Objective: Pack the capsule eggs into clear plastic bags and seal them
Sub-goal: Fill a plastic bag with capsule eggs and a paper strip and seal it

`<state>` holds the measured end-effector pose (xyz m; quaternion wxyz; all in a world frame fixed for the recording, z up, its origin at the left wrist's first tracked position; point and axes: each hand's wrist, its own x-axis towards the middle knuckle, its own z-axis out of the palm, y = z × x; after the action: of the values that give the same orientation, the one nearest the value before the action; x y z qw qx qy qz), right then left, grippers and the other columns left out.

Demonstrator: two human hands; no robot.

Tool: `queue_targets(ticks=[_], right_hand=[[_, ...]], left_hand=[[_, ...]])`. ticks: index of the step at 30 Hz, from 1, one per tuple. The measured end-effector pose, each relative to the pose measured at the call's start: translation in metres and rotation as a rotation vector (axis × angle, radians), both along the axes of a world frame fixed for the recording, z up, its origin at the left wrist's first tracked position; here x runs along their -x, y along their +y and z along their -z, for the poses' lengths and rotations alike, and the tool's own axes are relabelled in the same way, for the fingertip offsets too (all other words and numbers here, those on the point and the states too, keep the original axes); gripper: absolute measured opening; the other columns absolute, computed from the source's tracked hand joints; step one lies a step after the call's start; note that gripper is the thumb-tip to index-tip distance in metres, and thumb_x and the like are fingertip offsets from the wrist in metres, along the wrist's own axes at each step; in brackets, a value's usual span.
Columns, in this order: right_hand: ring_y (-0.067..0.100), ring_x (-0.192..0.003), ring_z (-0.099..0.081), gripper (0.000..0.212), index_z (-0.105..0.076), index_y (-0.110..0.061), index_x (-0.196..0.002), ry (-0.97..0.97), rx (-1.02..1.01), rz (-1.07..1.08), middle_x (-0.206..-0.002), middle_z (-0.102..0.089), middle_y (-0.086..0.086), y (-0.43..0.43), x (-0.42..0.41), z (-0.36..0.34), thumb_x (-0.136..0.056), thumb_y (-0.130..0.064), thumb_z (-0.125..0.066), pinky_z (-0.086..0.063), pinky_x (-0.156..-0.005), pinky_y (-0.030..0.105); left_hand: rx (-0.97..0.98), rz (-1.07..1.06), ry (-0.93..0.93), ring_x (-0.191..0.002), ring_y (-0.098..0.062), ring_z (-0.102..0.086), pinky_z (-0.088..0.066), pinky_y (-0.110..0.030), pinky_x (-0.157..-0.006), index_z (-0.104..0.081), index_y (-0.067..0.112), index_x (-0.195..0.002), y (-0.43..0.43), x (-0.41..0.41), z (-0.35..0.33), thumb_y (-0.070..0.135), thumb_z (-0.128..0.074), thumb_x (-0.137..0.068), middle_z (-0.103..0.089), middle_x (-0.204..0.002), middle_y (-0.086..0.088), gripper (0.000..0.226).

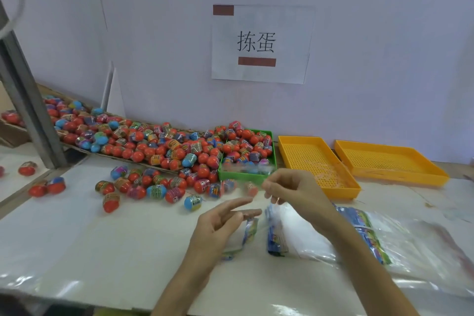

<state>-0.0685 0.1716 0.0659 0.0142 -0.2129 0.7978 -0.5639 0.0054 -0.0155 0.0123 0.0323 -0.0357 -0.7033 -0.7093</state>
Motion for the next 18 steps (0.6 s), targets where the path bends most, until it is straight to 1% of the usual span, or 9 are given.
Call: queue_targets(ticks=[3,6,7,9,11,12,14,16,18], right_hand=[[0.017,-0.06,-0.062,0.021,-0.077,-0.021,-0.075,-0.036,0.204,0.005,-0.071,-0.072,0.005,0.002,0.0,0.011,-0.091,-0.009,-0.071,-0.052,-0.055,0.025],[0.019,-0.06,-0.063,0.01,-0.076,-0.017,-0.077,-0.031,0.307,0.028,-0.072,-0.071,0.007,-0.001,-0.001,0.02,-0.086,-0.013,-0.074,-0.052,-0.054,0.027],[0.02,-0.059,-0.064,0.006,-0.075,-0.015,-0.078,-0.052,0.346,0.024,-0.072,-0.071,0.007,-0.001,0.0,0.021,-0.083,-0.018,-0.074,-0.052,-0.054,0.026],[0.016,-0.053,-0.058,0.01,-0.075,-0.013,-0.08,-0.151,0.474,-0.025,-0.065,-0.064,0.004,0.001,0.002,0.022,-0.079,-0.023,-0.073,-0.049,-0.048,0.024],[0.011,-0.046,-0.046,0.01,-0.075,-0.015,-0.079,-0.26,0.541,-0.084,-0.06,-0.055,0.002,0.003,0.002,0.022,-0.077,-0.025,-0.075,-0.041,-0.04,0.02],[0.01,-0.044,-0.041,0.011,-0.076,-0.016,-0.079,-0.285,0.512,-0.099,-0.061,-0.054,0.004,0.004,0.001,0.023,-0.076,-0.027,-0.076,-0.036,-0.038,0.019],[0.013,-0.042,-0.037,0.014,-0.075,-0.015,-0.079,-0.272,0.367,-0.085,-0.062,-0.058,0.009,0.002,-0.001,0.028,-0.076,-0.028,-0.078,-0.032,-0.036,0.021],[0.017,-0.04,-0.043,0.009,-0.074,-0.014,-0.081,-0.248,0.249,-0.055,-0.063,-0.063,0.012,-0.004,-0.003,0.034,-0.084,-0.022,-0.077,-0.036,-0.036,0.023],[0.021,-0.04,-0.052,0.008,-0.073,-0.017,-0.083,-0.208,0.173,-0.041,-0.065,-0.067,0.011,-0.009,-0.005,0.037,-0.091,-0.015,-0.073,-0.043,-0.038,0.025]], left_hand=[[-0.019,-0.06,0.054,-0.104,-0.003,-0.07,-0.046,-0.005,-0.081,-0.073,0.019,-0.112,-0.001,0.003,0.003,0.016,-0.055,-0.101,-0.079,-0.099,0.003,0.021],[0.01,-0.109,0.094,-0.099,0.0,-0.07,-0.043,-0.001,-0.076,-0.076,0.022,-0.102,0.0,0.005,0.005,0.024,-0.057,-0.1,-0.08,-0.092,0.004,0.019],[0.006,-0.107,0.092,-0.098,-0.001,-0.071,-0.044,-0.002,-0.076,-0.078,0.022,-0.097,0.0,0.005,0.006,0.033,-0.057,-0.099,-0.08,-0.092,0.003,0.024],[-0.11,-0.009,0.017,-0.093,-0.013,-0.074,-0.051,-0.012,-0.077,-0.082,0.018,-0.092,-0.001,0.003,0.007,0.054,-0.045,-0.098,-0.079,-0.089,-0.006,0.052],[-0.267,0.122,-0.065,-0.073,-0.026,-0.072,-0.056,-0.025,-0.073,-0.081,0.012,-0.093,-0.003,0.001,0.006,0.064,-0.028,-0.094,-0.075,-0.073,-0.015,0.075],[-0.292,0.151,-0.068,-0.062,-0.026,-0.067,-0.056,-0.027,-0.069,-0.081,0.011,-0.095,-0.003,0.002,0.006,0.066,-0.025,-0.091,-0.071,-0.066,-0.017,0.078],[-0.295,0.127,-0.047,-0.052,-0.023,-0.058,-0.054,-0.027,-0.065,-0.078,0.017,-0.105,-0.003,0.004,0.005,0.067,-0.03,-0.09,-0.07,-0.07,-0.019,0.071],[-0.335,0.07,-0.042,-0.057,-0.021,-0.058,-0.053,-0.028,-0.061,-0.073,0.021,-0.117,0.0,0.006,0.003,0.069,-0.04,-0.093,-0.071,-0.082,-0.018,0.063],[-0.34,-0.011,-0.082,-0.06,-0.018,-0.06,-0.05,-0.028,-0.055,-0.072,0.023,-0.118,0.0,0.007,0.003,0.062,-0.052,-0.091,-0.069,-0.084,-0.012,0.052]])
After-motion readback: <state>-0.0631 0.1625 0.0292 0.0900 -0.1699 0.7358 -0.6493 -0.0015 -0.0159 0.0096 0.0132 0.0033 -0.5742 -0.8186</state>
